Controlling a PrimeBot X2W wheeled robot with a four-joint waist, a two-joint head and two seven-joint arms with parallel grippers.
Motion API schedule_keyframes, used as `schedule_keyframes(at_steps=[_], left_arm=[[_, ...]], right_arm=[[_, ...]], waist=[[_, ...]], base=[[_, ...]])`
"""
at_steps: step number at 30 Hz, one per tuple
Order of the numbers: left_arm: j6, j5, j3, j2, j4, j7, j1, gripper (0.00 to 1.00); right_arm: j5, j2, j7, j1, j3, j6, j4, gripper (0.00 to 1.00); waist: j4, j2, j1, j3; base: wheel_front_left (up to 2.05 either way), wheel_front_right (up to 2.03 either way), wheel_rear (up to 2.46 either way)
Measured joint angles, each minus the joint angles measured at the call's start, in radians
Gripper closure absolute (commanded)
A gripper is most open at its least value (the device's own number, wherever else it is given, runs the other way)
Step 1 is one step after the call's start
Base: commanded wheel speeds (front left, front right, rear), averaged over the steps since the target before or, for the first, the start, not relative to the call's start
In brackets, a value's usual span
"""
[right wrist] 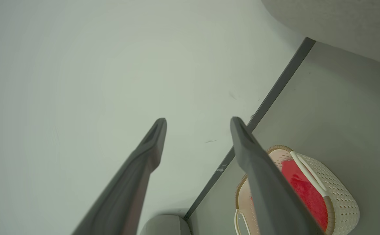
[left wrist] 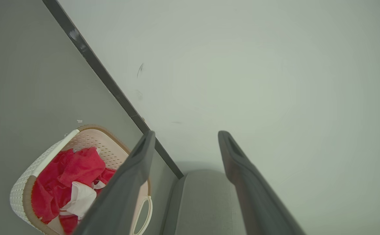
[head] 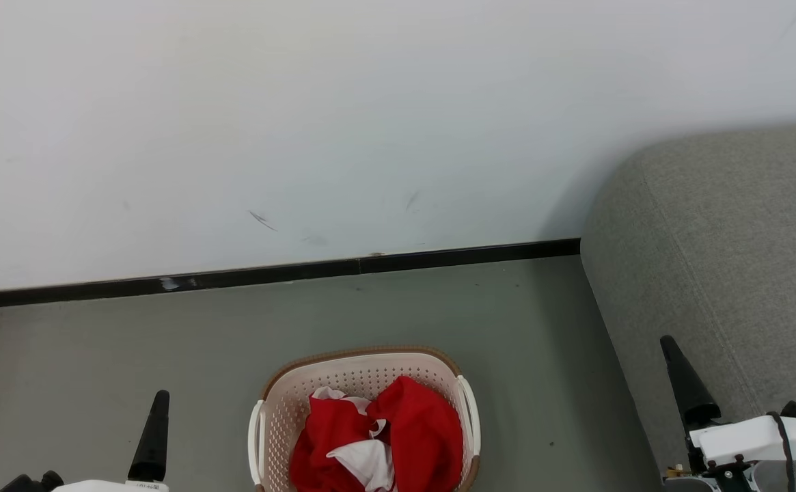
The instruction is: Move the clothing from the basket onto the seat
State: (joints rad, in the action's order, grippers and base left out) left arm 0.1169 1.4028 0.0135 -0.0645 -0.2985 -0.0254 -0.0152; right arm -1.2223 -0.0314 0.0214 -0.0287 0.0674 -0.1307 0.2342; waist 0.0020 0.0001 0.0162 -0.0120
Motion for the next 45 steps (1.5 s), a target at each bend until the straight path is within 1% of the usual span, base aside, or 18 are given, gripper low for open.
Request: schedule_keyframes(at_steps=[4, 9, 14, 24, 27, 31, 32, 45], left_arm=[[0.0, -0.051, 0.013, -0.013, 0.0, -0.013, -0.003, 0.0], [0.0, -0.133, 0.011, -0.024, 0.008, -0.032, -0.015, 0.0], [0.0, -0.225, 0.011, -0.035, 0.016, -0.048, -0.019, 0.0], [0.0, -0.421, 0.029, -0.06, 0.026, -0.083, -0.019, 0.0], [0.0, -0.473, 0.029, -0.061, 0.026, -0.095, -0.019, 0.0], [0.001, -0.542, 0.033, -0.063, 0.023, -0.11, -0.019, 0.0], [0.002, -0.582, 0.039, -0.067, 0.023, -0.117, -0.019, 0.0], [0.005, -0.814, 0.048, -0.079, 0.027, -0.165, -0.019, 0.0]], right_arm=[[0.076, -0.012, 0.016, 0.0, -0.019, 0.0, -0.011, 0.0], [0.182, -0.032, 0.032, -0.001, -0.045, 0.0, -0.027, 0.0], [0.292, -0.046, 0.051, -0.002, -0.075, 0.0, -0.033, 0.0], [0.49, -0.061, 0.086, -0.002, -0.117, 0.0, -0.038, 0.0], [0.545, -0.061, 0.097, -0.002, -0.123, 0.0, -0.037, 0.0], [0.613, -0.06, 0.112, -0.001, -0.129, 0.0, -0.028, 0.0], [0.645, -0.06, 0.119, -0.001, -0.129, 0.0, -0.021, 0.0], [0.854, -0.049, 0.165, 0.001, -0.122, 0.0, 0.034, 0.0]], waist=[[0.002, 0.0, 0.0011, -0.005], [0.005, 0.0, 0.001, -0.011], [0.007, 0.0, -0.0024, -0.014], [0.015, 0.0, -0.0112, -0.011], [0.017, 0.0, -0.0129, -0.01], [0.019, 0.0, -0.0142, -0.009], [0.02, 0.0, -0.0146, -0.008], [0.023, 0.0, -0.0154, -0.003]], base=[[0.0, 0.0, 0.0], [0.0, 0.0, 0.0], [0.0, 0.0, 0.0], [0.0, 0.0, 0.0], [0.0, 0.0, 0.0], [0.0, 0.0, 0.0], [0.0, 0.0, 0.0], [0.0, 0.0, 0.0]])
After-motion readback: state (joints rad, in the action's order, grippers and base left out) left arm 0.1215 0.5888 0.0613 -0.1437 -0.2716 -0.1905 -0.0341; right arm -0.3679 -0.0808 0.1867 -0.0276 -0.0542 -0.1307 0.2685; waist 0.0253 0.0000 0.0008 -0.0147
